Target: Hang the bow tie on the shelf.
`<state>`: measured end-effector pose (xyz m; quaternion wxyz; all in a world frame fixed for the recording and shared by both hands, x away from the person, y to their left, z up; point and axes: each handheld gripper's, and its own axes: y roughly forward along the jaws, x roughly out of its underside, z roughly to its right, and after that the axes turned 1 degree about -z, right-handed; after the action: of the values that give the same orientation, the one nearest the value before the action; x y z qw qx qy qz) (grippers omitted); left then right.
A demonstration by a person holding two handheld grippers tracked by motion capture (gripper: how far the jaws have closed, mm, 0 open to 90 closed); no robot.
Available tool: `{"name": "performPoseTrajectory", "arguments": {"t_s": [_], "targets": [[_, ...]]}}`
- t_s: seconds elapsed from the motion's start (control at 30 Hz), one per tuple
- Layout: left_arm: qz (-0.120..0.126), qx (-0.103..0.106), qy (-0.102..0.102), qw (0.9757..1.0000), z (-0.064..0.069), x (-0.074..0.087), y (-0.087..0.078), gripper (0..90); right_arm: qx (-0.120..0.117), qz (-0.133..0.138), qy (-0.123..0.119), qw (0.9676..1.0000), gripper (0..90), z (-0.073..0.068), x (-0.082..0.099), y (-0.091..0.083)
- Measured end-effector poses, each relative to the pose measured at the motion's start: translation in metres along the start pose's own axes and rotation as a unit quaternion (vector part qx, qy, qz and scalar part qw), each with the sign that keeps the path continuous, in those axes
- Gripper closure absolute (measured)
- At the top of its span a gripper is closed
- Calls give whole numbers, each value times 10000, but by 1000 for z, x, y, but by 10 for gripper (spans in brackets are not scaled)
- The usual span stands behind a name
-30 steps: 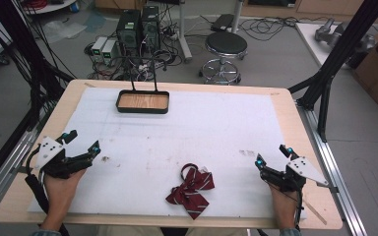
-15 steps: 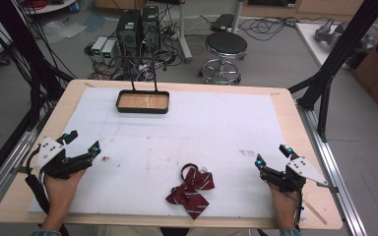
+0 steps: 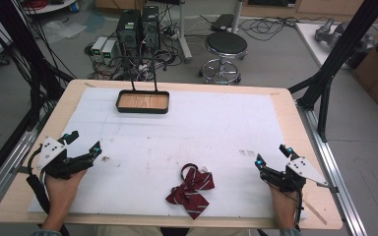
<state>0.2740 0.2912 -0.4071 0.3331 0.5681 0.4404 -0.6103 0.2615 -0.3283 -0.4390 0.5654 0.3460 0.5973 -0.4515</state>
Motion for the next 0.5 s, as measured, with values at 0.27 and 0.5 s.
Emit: {"name": "performPoseTrajectory", "arguments": {"t_s": [0.27,0.5], "targets": [[-28,8,3,10000,1,1,1,163,-394,-41,-52,9992,112,-6,-5,4],[-24,1,13,10000,1,1,0,163,-1367,-16,-233,9903,118,-22,-21,12]]}}
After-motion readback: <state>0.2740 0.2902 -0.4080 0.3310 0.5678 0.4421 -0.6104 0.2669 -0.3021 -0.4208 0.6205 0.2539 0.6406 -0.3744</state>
